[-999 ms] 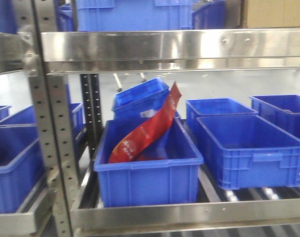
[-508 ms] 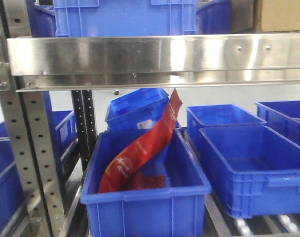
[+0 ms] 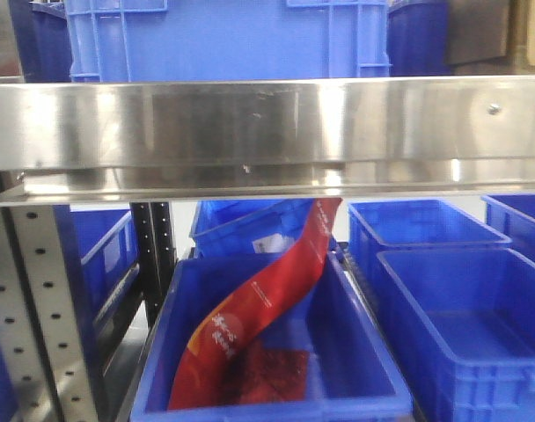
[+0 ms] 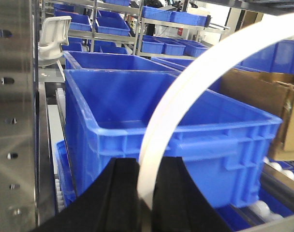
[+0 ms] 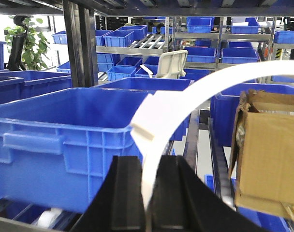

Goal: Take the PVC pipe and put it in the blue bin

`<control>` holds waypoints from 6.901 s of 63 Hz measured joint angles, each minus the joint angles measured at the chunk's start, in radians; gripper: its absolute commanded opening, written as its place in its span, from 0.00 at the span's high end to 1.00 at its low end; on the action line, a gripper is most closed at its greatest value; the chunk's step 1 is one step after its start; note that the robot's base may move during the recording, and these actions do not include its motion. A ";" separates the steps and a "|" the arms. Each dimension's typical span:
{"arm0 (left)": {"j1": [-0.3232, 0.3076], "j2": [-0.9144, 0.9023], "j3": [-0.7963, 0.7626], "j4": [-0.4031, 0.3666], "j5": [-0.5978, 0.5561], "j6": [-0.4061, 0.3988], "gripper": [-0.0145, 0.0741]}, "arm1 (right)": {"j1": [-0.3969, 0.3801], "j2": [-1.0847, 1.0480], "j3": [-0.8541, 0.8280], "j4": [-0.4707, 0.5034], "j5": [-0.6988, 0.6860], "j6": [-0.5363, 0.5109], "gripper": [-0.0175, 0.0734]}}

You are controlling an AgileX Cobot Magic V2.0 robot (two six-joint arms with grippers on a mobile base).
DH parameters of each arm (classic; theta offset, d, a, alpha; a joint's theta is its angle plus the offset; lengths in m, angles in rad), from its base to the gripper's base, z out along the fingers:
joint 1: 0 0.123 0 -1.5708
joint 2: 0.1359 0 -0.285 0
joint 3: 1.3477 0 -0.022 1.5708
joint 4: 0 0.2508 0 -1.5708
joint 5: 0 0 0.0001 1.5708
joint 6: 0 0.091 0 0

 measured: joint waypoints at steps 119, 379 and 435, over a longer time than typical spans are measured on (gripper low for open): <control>0.000 0.003 -0.007 -0.002 0.009 0.000 0.96 | 0.002 0.000 0.000 0.025 0.000 0.000 0.99; -0.242 -0.174 0.130 0.019 0.029 0.000 0.96 | 0.200 -0.109 0.198 0.129 -0.112 -0.008 0.99; -0.242 -0.174 0.130 0.019 0.029 0.000 0.96 | -0.265 -0.550 0.797 0.294 -0.283 -0.252 0.99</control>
